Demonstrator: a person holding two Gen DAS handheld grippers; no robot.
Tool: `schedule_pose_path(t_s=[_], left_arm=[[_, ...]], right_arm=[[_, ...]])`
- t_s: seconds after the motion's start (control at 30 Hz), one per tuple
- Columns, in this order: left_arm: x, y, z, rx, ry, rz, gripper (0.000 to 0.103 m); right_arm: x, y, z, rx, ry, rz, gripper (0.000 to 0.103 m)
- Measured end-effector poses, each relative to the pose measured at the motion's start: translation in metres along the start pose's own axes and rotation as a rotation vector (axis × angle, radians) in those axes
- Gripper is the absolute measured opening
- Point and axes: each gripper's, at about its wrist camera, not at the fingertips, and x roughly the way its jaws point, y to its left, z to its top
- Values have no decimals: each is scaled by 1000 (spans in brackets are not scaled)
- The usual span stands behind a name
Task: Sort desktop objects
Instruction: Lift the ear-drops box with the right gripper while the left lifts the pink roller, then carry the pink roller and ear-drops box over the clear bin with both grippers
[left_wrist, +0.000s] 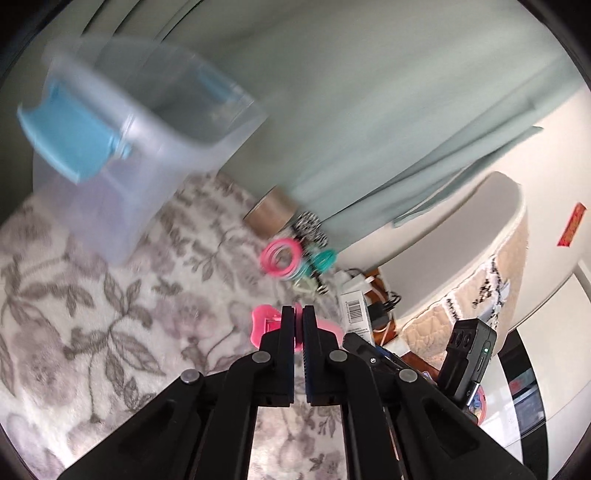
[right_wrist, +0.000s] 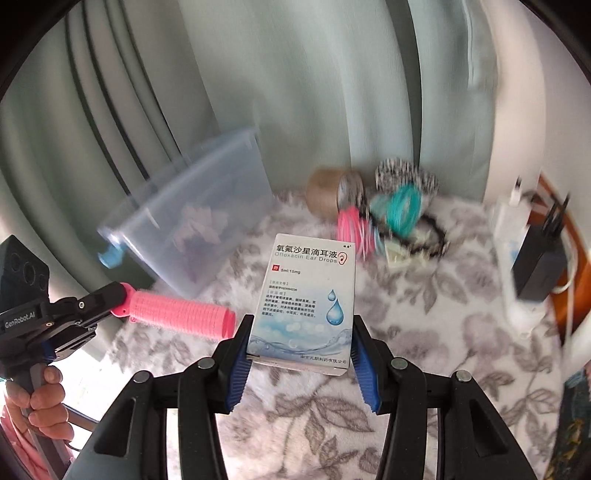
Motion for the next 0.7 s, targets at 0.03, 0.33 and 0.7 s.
schedule_pose_path(t_s=[0.03,0.33,0.7], left_arm=[[-5,-6,4,17,-14,0,3],[-44,-44,41,119,-124,-2,3],[-84,-68,92,203,-251,39,3]], right_arm=[[-10,4,5,-9,-25,2,52],[-70,49,46,-119,-168,23,52],[-82,115,103,-220,-244,91,52]])
